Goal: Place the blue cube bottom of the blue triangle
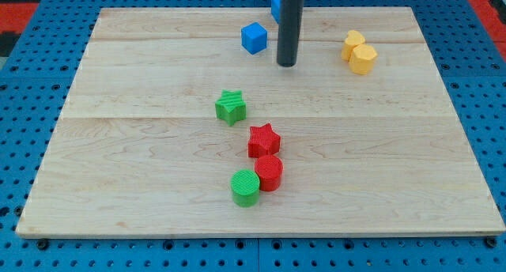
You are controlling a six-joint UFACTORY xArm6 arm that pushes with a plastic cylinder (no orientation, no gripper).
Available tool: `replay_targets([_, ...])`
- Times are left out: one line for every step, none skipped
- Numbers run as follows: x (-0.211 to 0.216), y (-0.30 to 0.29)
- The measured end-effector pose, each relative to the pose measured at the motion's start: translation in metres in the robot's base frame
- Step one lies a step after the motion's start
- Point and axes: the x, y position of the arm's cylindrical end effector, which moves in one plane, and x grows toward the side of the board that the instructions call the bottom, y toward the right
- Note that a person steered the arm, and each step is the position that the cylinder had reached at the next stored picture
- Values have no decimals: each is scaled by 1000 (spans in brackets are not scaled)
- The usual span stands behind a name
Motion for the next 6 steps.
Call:
replay_targets([-18,-11])
replay_targets([-54,-10])
replay_targets([-25,-49])
replay_targets([-41,-74])
replay_targets([-81,3])
replay_targets([-43,18])
